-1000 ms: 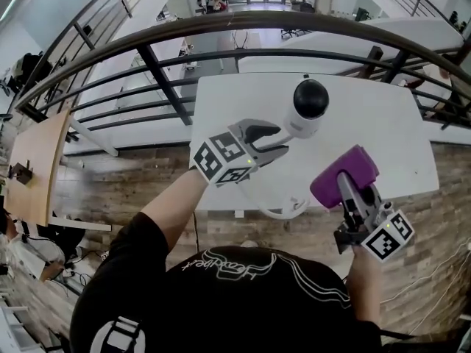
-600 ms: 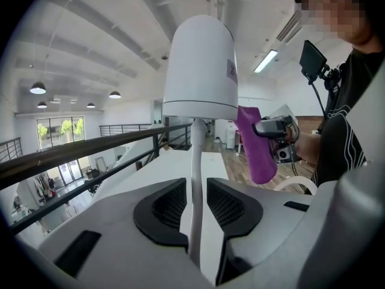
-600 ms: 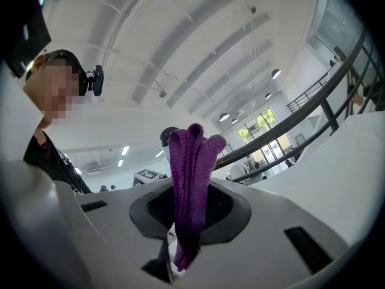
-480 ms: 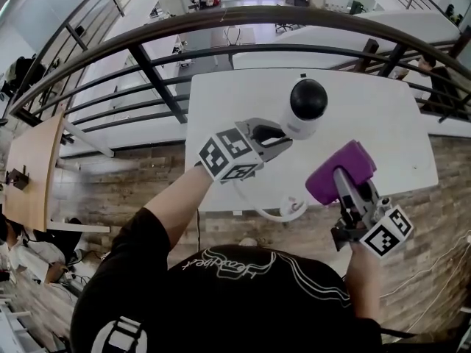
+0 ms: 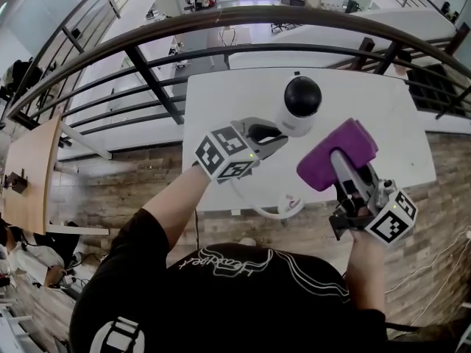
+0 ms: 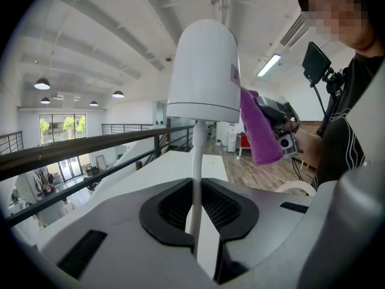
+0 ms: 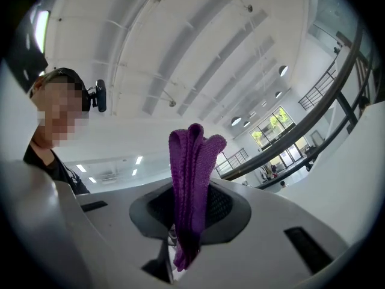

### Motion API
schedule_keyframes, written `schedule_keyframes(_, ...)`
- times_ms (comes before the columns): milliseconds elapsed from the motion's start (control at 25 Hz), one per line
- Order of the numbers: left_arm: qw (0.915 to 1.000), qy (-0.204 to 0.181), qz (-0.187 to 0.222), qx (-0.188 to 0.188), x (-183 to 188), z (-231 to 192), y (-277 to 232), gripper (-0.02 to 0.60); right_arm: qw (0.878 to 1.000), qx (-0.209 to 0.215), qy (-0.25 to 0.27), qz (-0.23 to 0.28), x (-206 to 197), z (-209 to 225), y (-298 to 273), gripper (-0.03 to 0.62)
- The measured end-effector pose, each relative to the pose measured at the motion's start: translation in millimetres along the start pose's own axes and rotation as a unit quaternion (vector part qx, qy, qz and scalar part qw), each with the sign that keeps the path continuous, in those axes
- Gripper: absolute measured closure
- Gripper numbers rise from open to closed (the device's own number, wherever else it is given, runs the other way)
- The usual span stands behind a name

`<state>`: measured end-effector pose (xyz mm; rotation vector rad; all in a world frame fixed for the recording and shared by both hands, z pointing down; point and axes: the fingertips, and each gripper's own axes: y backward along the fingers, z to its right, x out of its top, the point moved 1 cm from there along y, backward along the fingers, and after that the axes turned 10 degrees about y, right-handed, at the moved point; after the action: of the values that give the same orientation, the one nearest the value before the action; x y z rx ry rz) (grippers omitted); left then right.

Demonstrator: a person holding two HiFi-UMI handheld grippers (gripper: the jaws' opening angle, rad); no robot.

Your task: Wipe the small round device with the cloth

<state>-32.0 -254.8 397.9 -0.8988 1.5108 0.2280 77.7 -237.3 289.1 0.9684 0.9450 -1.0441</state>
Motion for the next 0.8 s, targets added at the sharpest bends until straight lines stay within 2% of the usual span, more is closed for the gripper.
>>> schedule_keyframes(280,1.0000,0.007,-0.004,0.000,-1.2,-1.6,-0.1,0.529,0.998,0.044,0.022,0.030,36.1,-5.8,-24.6,0.533)
schedule_keyframes(560,1.0000,0.006,-0.008,-0.002,-2.4,2.6,-2.5,0.529,0.997,0.062,0.017,0.038,40.8,3.7,-32.8,0.533)
schedule_keyframes(800,0.9999,0.003,-0.012,-0.003,-1.8,5.4,-5.2,0.531,0.998,0.060,0.012,0.029,33.6,15.6,-37.0,0.533)
